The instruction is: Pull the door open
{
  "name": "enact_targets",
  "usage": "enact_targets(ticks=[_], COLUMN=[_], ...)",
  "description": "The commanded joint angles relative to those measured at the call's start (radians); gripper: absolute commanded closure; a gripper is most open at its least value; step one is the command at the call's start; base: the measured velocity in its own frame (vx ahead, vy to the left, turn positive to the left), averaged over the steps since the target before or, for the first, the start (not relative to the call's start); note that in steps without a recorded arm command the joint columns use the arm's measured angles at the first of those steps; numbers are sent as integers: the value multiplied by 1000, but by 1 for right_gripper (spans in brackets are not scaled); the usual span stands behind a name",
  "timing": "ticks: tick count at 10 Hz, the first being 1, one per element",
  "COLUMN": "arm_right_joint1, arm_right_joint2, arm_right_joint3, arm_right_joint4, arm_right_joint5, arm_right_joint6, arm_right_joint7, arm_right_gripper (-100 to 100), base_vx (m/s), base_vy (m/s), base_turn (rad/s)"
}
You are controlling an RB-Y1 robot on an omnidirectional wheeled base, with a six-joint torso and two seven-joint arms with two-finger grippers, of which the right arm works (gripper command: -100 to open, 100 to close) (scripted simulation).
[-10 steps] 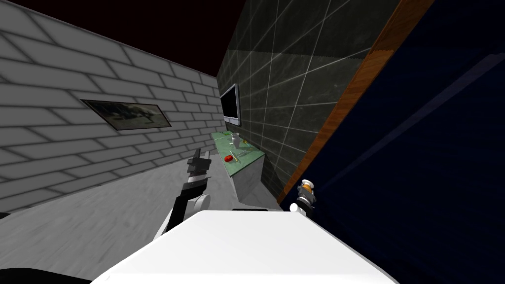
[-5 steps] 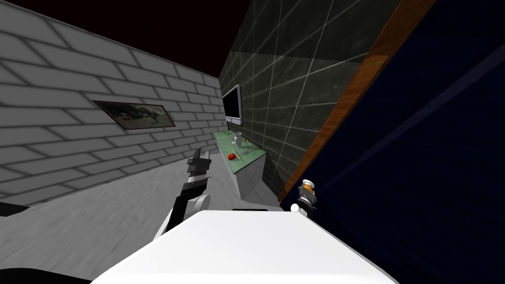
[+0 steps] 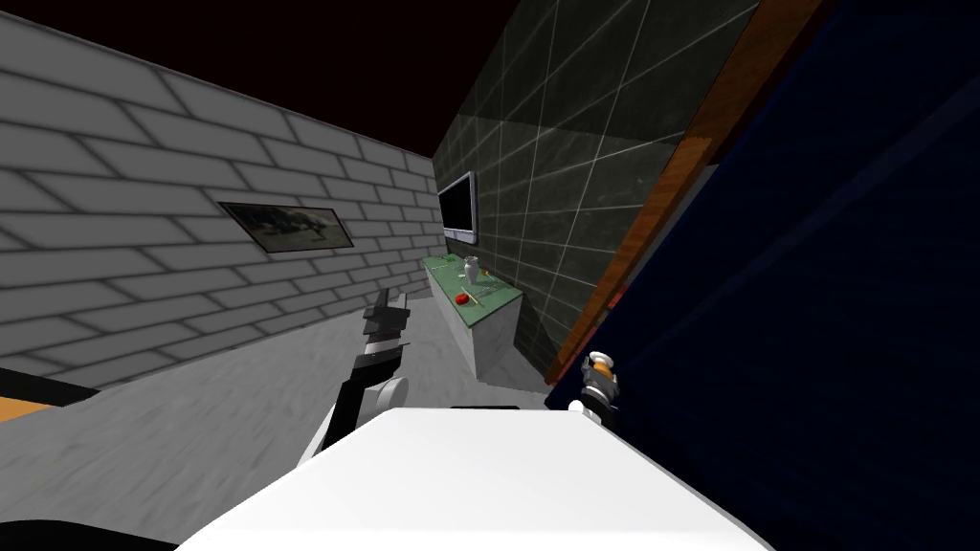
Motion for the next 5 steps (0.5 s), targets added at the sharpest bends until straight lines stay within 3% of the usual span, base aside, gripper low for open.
enact_targets(ticks=[1, 5], arm_right_joint1=[-10, 15], arm_right_joint2=[-7, -51], arm_right_joint3=[28, 78], arm_right_joint4=[5, 2], arm_right_joint5=[18, 54], arm_right_joint6=[1, 10], arm_right_joint7=[-33, -114], arm_right_gripper=[100, 100], base_vx=[-133, -93], base_vy=[107, 41], base_turn=[35, 6])
